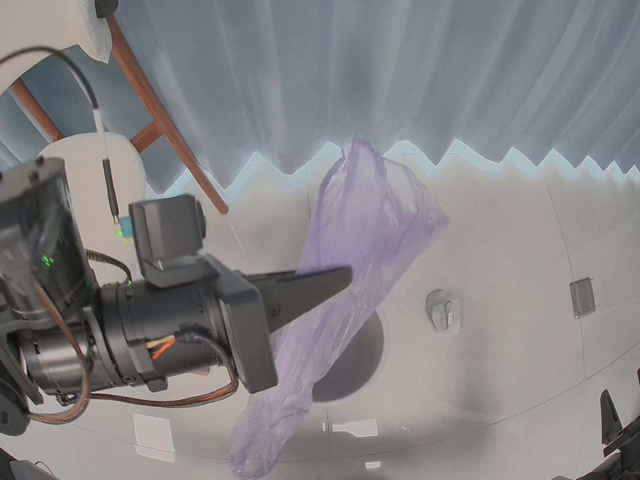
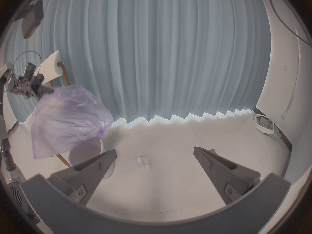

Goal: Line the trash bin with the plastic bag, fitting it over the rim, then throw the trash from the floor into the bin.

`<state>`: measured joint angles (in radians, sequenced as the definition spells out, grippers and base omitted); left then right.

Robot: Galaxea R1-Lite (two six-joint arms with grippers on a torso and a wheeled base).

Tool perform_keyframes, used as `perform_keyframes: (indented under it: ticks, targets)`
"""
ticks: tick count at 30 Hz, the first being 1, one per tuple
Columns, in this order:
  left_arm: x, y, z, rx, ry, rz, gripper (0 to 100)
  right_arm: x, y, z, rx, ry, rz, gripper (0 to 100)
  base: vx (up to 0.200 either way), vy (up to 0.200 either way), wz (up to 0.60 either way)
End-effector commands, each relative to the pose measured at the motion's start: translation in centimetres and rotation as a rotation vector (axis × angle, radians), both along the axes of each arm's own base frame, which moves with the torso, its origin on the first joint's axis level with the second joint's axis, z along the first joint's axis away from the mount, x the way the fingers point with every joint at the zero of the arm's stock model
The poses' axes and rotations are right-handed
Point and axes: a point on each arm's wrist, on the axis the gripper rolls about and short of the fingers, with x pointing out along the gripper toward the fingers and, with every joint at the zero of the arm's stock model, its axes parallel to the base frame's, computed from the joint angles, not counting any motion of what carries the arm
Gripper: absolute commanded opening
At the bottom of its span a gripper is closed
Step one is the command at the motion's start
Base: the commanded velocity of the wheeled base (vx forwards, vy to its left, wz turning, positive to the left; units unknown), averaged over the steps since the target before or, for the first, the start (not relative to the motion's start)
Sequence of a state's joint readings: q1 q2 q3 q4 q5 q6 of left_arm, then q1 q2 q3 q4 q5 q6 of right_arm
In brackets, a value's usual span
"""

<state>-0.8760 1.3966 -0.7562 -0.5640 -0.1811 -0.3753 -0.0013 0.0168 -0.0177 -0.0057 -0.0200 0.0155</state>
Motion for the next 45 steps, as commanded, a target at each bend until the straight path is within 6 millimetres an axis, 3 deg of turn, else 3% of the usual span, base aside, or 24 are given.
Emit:
perform_keyframes:
  ticks: [1,7,13,25,45]
  targets:
    - [1.8,2.0,-4.2,0.165,0.026,0.124,0,0.0,0.0,-0.5,0.000,0.000,0.000,100,0.000,0.000,0.00]
    - [1.7,2.4,-4.7,0.183,0.035,0.136,0,0.0,0.0,-0.5,0.000,0.000,0.001,100,0.000,0.000,0.00]
    - [0.9,2.8,-4.0,0.161,0.010,0.142,0,0.0,0.0,-0.5,0.000,-0.001,0.000,100,0.000,0.000,0.00]
    - [-4.1,5.1,-6.1,0.239,0.049,0.069,0,0.0,0.0,-0.5,0.000,0.002,0.001,100,0.000,0.000,0.00]
    - [-5.4,5.6,-6.3,0.242,0.042,0.035,0,0.0,0.0,-0.5,0.001,0.002,0.001,100,0.000,0.000,0.00]
